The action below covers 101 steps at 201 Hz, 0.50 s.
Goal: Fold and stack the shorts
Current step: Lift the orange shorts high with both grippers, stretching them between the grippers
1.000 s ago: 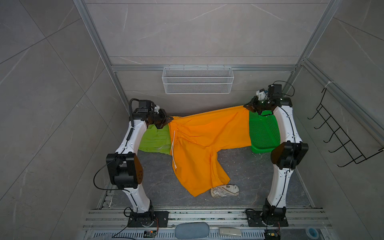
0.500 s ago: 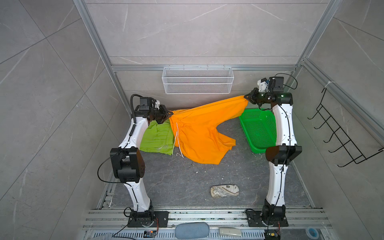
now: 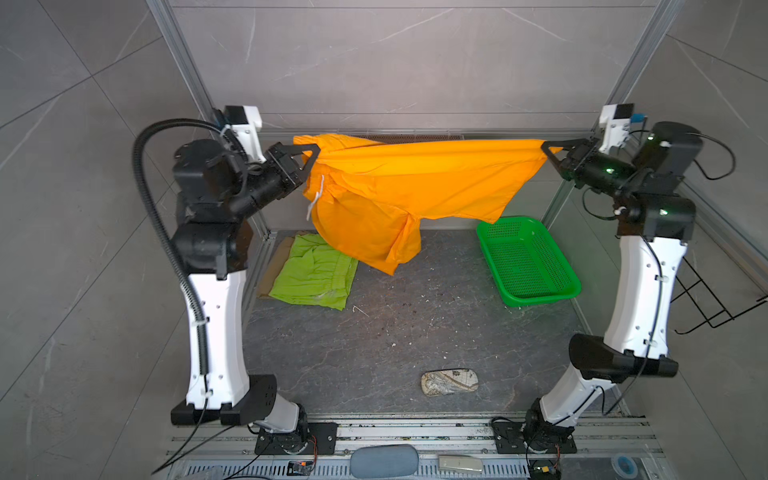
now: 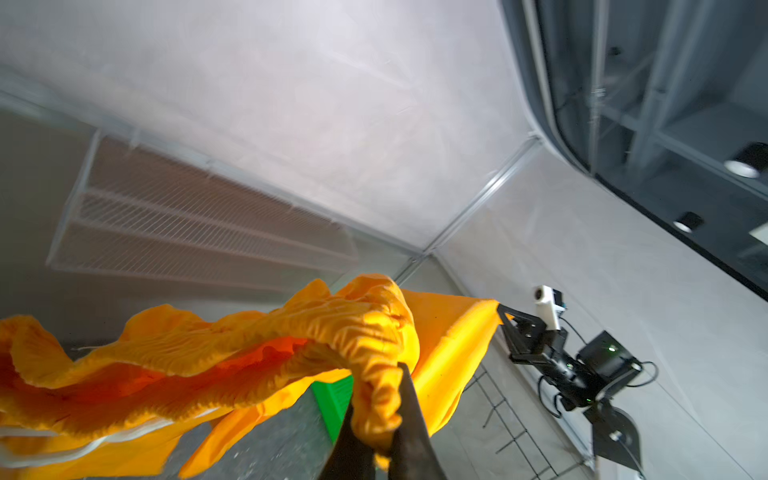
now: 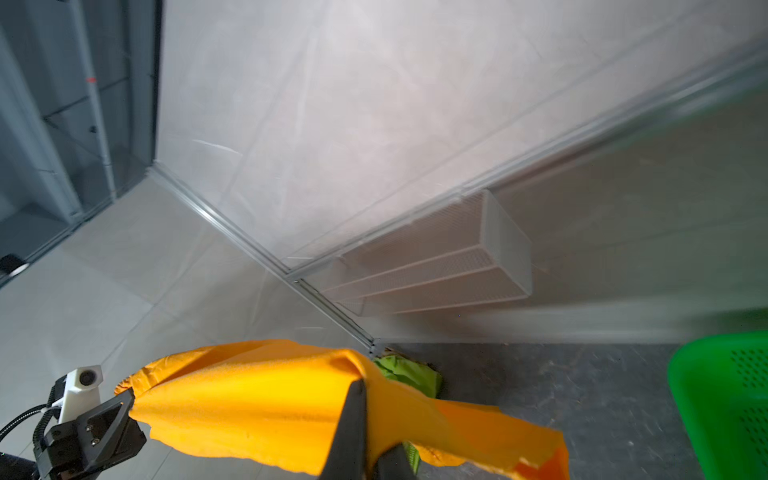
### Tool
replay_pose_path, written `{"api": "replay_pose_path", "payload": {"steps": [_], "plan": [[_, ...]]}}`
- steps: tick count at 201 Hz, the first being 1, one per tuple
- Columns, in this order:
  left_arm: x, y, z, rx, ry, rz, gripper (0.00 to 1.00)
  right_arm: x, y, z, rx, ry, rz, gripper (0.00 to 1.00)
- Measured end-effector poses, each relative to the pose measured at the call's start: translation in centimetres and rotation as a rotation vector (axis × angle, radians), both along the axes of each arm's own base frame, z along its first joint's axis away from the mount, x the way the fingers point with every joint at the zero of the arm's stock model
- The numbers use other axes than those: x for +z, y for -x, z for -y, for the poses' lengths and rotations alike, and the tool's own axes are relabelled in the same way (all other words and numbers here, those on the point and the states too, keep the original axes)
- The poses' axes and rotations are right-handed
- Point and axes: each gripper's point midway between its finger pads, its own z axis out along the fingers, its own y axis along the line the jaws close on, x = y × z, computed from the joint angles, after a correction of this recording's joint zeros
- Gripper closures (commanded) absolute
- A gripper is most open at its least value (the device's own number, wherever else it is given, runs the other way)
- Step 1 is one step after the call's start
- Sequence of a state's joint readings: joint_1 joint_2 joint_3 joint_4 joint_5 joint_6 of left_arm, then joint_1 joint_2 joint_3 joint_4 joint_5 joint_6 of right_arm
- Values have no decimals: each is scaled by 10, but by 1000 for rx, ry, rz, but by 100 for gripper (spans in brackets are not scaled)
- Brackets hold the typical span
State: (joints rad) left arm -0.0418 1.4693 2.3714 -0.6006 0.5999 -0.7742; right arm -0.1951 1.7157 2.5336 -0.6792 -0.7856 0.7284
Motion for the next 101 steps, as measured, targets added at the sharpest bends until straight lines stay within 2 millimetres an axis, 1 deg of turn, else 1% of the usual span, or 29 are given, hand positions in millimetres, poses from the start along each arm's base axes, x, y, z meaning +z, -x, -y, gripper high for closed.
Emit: {"api": "replay_pose_path", "payload": {"steps": [5,10,19,27,39,49,63,75,78,84,90,91,97,101], "plan": [[12,19,0,-8,9,37,100,11,10,0,8,-2,33,100],[20,32,0,-12,17,60,100,20,19,-1,16,-2,63,100],[28,49,-1,-19,32,80,100,36,33,-2,27,-1,114,100],[36,63,-1,-24,46,99,100,48,42,-2,37,1,153,100],[43,73,-2,-28,62,113,100,58,46,-3,52,6,190,100],[44,70,-2,-29,70,107,100,59,41,-3,61,6,199,100],[39,53,-1,-30,73,77,100,49,23,0,72,2,174,100],[25,23,1,-35,71,21,100,32,-2,4,87,-6,127,100],[21,16,2,-37,70,5,100,25,-11,6,89,-9,109,100],[11,0,4,-43,68,-33,100,13,-25,7,93,-10,82,100],[-2,-21,5,-46,67,-80,100,0,-41,9,94,-13,50,100],[-7,-28,6,-46,66,-94,100,-4,-45,9,95,-12,41,100],[-24,-50,8,-48,65,-148,100,-17,-58,10,96,-12,12,100],[-38,-67,9,-47,64,-192,100,-32,-73,11,95,-14,-20,100]]}}
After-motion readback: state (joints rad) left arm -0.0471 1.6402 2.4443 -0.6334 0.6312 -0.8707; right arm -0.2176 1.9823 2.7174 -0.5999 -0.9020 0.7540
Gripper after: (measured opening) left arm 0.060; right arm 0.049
